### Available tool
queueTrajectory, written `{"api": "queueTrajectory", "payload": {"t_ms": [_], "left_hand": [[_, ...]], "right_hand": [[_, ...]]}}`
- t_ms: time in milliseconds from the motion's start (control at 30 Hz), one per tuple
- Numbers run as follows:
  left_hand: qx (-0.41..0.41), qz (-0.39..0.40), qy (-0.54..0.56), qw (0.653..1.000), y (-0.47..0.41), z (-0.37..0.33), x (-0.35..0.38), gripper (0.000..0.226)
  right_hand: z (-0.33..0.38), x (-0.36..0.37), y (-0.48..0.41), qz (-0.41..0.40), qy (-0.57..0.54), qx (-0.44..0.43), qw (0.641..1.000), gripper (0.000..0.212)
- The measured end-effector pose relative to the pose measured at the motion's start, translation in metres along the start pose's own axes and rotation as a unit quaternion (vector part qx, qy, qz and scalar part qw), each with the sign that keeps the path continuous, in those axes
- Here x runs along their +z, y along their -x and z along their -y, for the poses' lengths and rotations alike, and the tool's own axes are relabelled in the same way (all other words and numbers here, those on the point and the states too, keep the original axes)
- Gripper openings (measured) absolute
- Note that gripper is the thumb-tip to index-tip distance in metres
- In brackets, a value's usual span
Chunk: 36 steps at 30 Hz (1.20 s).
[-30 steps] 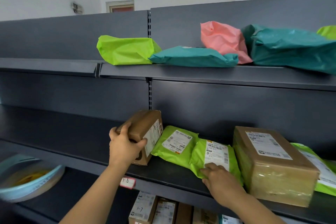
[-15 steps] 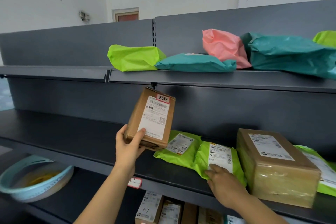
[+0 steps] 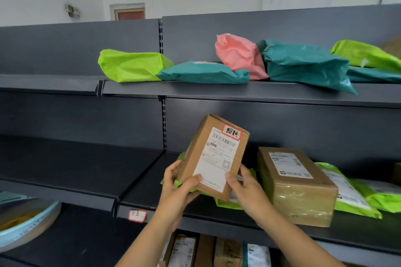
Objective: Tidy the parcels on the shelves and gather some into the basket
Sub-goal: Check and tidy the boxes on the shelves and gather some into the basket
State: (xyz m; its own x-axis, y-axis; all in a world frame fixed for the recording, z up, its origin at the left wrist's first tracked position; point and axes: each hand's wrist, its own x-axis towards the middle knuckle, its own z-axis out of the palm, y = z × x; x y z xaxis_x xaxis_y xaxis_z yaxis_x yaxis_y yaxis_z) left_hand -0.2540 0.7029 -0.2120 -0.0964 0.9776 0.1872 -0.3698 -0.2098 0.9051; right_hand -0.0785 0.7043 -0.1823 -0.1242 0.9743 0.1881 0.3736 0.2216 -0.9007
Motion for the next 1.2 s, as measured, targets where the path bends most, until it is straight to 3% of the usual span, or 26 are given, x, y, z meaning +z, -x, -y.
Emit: {"api": "queueTrajectory", "payload": {"t_ms": [233, 500, 600, 667, 800, 967, 1067, 1200], "left_hand": [[-0.003, 0.079, -0.084, 0.993, 0.021, 0.001, 0.016, 0.089], [0.042, 0.082, -0.033, 0.995, 0.099, 0.019, 0.103, 0.105], [0.04, 0.1, -0.028, 0.994, 0.132, 0.029, 0.147, 0.093], [0.031, 0.125, -0.027, 0.991, 0.153, 0.037, 0.181, 0.081], [-0.002, 0.183, -0.062, 0.981, 0.203, 0.067, 0.251, 0.093], [-0.049, 0.253, -0.1, 0.961, 0.269, 0.121, 0.349, 0.088], [-0.078, 0.312, -0.111, 0.94, 0.307, 0.148, 0.413, 0.08], [-0.117, 0.397, -0.114, 0.903, 0.355, 0.182, 0.493, 0.091]], "right_hand": [[0.011, -0.03, 0.026, -0.041, -0.026, -0.045, 0.998, 0.054], [-0.004, -0.102, 0.113, -0.108, -0.077, -0.092, 0.987, 0.046], [-0.012, -0.146, 0.158, -0.15, -0.053, -0.106, 0.981, 0.049], [-0.021, -0.18, 0.19, -0.169, -0.044, -0.095, 0.98, 0.045], [-0.051, -0.249, 0.268, -0.2, -0.061, -0.047, 0.977, 0.042], [-0.094, -0.335, 0.368, -0.258, -0.049, 0.019, 0.965, 0.033], [-0.111, -0.383, 0.426, -0.308, -0.047, 0.05, 0.949, 0.032], [-0.134, -0.441, 0.498, -0.384, -0.03, 0.107, 0.917, 0.031]]}}
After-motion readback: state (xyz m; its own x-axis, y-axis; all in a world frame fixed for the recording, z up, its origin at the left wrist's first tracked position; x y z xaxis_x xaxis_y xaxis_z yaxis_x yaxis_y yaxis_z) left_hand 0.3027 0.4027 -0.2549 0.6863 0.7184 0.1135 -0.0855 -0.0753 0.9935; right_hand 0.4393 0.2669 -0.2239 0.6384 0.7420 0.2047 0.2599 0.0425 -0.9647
